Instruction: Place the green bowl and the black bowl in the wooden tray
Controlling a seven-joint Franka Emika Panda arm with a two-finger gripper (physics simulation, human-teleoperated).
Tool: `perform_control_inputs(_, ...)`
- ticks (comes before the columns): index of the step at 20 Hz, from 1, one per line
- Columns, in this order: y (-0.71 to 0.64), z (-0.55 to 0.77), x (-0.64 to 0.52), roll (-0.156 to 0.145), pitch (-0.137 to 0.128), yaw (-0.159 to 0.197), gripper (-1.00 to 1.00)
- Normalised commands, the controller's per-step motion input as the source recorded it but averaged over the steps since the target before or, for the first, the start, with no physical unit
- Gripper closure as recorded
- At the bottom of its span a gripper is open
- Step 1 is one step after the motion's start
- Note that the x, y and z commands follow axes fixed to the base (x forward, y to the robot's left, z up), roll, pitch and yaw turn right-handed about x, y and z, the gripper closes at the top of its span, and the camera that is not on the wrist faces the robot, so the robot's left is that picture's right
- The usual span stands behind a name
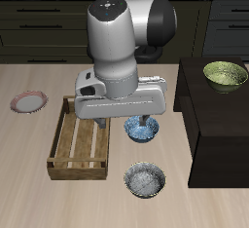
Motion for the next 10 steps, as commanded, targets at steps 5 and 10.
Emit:
perform_control_inputs(5,0.13,0.04,0.21,0.009,-0.022,0.01,-1.0)
perform_control_inputs(10,0.07,-0.21,0.15,0.006,0.004,0.021,-1.0)
